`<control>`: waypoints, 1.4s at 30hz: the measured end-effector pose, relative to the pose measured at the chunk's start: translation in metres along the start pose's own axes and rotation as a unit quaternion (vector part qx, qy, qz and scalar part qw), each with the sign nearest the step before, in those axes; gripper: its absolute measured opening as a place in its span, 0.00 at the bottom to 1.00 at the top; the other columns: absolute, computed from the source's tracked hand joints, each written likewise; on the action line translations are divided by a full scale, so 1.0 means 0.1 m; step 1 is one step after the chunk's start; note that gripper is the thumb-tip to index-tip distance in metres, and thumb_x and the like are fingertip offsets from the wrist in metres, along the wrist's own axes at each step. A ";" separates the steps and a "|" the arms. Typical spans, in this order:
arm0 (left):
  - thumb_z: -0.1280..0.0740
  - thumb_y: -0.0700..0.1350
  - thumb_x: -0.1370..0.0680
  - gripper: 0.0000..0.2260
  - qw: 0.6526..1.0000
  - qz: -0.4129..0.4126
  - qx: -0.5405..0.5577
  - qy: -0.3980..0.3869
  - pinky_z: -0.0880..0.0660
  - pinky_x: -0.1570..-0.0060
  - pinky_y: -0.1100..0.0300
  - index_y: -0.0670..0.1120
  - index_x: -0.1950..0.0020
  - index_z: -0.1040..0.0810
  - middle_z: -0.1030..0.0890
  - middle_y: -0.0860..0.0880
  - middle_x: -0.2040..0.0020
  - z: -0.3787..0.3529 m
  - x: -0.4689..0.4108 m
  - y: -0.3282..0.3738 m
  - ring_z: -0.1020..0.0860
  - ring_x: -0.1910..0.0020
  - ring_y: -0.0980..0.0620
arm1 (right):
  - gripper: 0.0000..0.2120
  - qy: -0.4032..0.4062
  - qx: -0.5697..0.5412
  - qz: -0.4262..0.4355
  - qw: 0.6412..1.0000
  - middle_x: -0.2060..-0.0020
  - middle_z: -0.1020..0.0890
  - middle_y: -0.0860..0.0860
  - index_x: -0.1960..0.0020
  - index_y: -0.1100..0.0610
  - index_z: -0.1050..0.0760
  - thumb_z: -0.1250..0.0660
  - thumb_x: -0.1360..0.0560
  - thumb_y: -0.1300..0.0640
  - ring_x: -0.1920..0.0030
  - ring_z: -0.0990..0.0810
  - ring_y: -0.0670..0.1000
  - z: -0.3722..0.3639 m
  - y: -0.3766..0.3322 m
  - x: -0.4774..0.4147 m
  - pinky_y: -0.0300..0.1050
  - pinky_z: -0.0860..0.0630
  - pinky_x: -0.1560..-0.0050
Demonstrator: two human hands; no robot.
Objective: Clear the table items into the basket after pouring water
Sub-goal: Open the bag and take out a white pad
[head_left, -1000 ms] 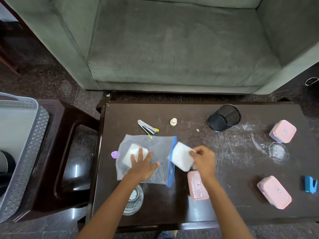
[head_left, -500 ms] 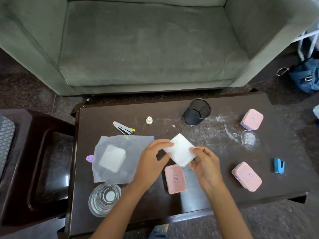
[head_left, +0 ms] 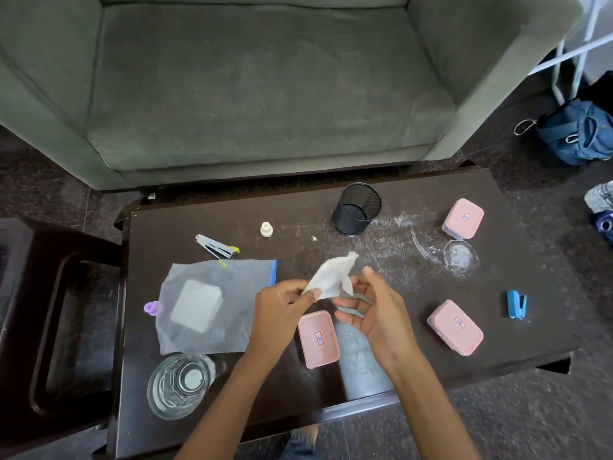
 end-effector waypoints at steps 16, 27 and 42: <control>0.35 0.39 0.23 0.08 0.986 0.076 0.146 -0.005 0.21 0.64 0.66 0.53 0.52 0.27 0.16 0.54 0.61 0.01 0.11 -0.03 0.17 0.67 0.56 | 0.05 -0.001 0.076 0.076 0.994 0.62 0.18 0.55 0.61 0.61 0.21 0.30 0.31 0.69 0.61 0.20 0.52 -0.12 -0.04 -0.03 0.42 0.23 0.64; 0.38 0.39 0.22 0.07 0.961 0.139 0.239 0.003 0.25 0.64 0.61 0.50 0.52 0.23 0.20 0.46 0.61 -0.08 0.17 -0.08 0.24 0.68 0.54 | 0.07 -0.022 -0.159 -0.009 0.987 0.62 0.17 0.57 0.56 0.60 0.25 0.32 0.32 0.68 0.64 0.18 0.53 -0.20 0.07 0.02 0.44 0.20 0.65; 0.28 0.57 0.33 0.20 0.925 0.212 0.308 -0.070 0.24 0.44 0.53 0.49 0.45 0.20 0.20 0.49 0.40 -0.12 0.11 -0.10 0.21 0.43 0.49 | 0.05 -0.013 -0.090 0.016 0.996 0.66 0.15 0.55 0.60 0.62 0.19 0.33 0.28 0.65 0.67 0.18 0.50 -0.19 0.08 0.08 0.42 0.20 0.65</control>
Point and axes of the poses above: each hand's wrist, its own x-axis away from the middle knuckle, its own z-axis out of the back of the hand, y = z × x, the point moved 4 cm from there along -x, towards the middle knuckle
